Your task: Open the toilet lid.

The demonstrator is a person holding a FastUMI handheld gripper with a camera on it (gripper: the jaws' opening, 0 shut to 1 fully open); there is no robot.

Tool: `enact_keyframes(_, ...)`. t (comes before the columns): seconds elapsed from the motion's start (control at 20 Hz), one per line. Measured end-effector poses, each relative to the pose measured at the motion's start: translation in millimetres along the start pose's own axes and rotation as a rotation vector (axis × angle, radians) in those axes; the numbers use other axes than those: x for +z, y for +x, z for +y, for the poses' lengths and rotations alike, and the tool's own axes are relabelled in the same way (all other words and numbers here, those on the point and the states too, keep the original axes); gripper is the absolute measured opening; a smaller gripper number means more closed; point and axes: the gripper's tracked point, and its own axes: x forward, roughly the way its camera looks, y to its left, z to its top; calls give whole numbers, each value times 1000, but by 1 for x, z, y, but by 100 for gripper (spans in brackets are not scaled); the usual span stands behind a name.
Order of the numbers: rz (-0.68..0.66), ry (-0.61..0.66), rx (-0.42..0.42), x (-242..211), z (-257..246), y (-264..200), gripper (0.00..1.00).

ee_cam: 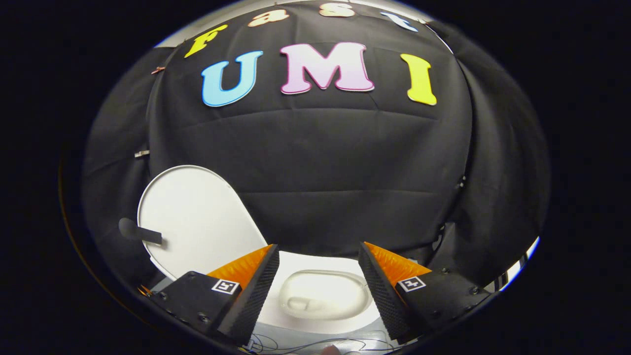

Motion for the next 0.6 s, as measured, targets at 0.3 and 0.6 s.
enact_keyframes(0.3,-111,15,-14,-11,-37,5,99)
enact_keyframes(0.6,-215,-4,-35,-7,-65,8,99)
